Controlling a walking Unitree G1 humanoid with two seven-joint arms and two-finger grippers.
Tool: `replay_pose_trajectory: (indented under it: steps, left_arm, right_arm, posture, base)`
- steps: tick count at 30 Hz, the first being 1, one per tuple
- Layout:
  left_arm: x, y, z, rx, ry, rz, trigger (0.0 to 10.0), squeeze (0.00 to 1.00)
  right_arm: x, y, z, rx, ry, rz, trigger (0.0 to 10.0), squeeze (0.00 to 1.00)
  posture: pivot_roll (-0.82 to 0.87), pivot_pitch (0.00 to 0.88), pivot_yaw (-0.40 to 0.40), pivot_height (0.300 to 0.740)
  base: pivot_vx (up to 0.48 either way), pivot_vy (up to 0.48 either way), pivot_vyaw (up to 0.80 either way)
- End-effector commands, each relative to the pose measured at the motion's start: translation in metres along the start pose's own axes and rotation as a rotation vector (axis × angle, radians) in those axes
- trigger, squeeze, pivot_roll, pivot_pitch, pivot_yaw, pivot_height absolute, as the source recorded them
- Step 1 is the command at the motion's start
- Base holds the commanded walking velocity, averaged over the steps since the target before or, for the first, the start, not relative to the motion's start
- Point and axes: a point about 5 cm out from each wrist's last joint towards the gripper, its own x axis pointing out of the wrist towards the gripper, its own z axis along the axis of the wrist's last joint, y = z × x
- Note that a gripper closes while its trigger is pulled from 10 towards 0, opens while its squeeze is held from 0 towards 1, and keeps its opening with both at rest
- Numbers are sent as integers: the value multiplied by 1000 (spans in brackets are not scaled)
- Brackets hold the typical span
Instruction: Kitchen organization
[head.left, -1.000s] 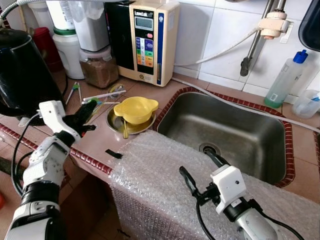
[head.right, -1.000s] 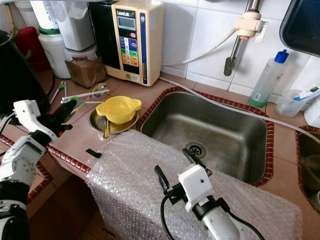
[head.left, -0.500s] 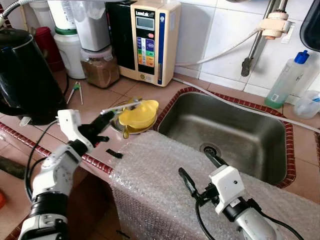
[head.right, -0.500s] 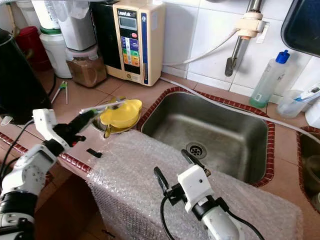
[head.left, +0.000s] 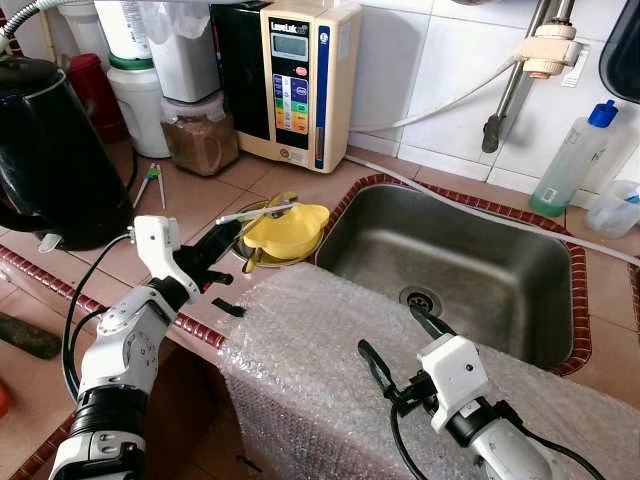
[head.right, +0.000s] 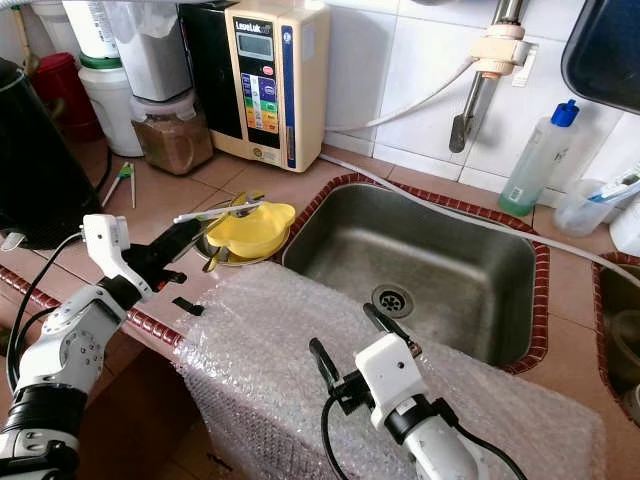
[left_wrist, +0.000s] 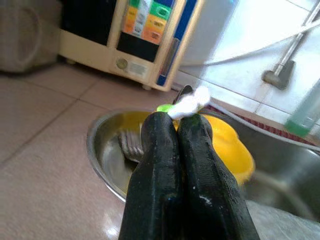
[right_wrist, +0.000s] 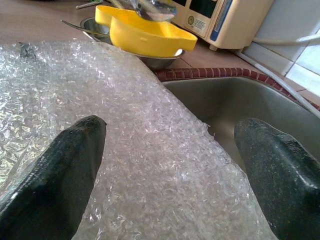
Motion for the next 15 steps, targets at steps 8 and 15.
replay_pose_trajectory:
  steps: [8,15]
  left_arm:
    - [4,0,19,163,-89,59,0,0]
    - [6,-4,17,155,-82,34,0,0]
  right_arm:
    - [0,-3,-3,-16,9,-6,10000,0]
    - [0,-3,-4,-22,10,-5,10000,0]
  posture:
    - [82,0,20,740]
    - [81,0,18,740]
  base:
    - [0,0,0]
    - [0,0,0]
